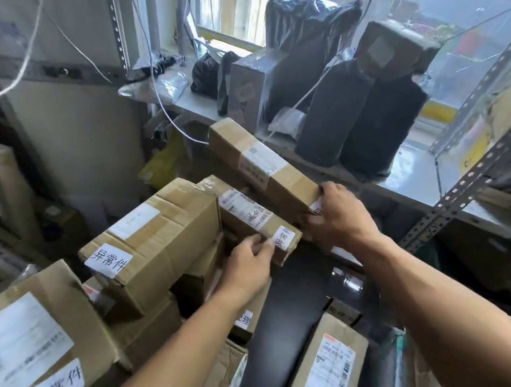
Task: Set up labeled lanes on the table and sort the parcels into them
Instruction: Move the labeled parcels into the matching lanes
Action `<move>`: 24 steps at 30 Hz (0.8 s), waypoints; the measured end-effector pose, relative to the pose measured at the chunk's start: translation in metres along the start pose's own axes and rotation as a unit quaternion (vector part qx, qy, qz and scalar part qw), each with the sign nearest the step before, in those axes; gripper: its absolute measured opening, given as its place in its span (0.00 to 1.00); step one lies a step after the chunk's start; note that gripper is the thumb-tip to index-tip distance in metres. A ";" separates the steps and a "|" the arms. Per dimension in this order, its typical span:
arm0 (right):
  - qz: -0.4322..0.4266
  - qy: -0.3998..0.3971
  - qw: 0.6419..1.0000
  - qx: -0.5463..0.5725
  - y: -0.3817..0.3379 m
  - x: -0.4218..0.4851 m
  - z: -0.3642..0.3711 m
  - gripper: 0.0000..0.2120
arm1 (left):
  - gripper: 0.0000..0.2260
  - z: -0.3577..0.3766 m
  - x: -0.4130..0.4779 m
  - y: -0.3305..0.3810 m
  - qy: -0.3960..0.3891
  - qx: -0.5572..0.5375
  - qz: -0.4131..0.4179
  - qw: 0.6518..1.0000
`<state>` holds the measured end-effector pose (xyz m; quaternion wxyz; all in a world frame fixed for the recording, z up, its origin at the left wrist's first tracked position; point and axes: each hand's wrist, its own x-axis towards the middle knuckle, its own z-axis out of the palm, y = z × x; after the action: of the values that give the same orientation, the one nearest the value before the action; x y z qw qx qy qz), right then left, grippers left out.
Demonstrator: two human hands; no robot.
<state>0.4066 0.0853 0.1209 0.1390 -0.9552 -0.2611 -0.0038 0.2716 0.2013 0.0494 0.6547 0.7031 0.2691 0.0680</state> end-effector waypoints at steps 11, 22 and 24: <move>-0.013 0.082 0.992 0.095 -0.003 -0.142 -0.126 0.26 | 0.16 0.079 -0.085 0.120 -0.090 -0.334 0.095 0.934; 0.080 0.040 0.843 0.531 0.104 -0.316 -0.205 0.14 | 0.19 0.159 -0.232 0.126 -0.308 -0.211 0.093 0.923; 0.089 0.073 0.831 0.544 0.131 -0.353 -0.208 0.16 | 0.16 0.190 -0.262 0.124 -0.348 -0.187 0.092 0.914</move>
<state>0.1810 -0.2535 0.2580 0.6543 -0.7415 -0.1242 0.0814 0.1715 -0.0890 0.2097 0.8174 0.5685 -0.0596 -0.0716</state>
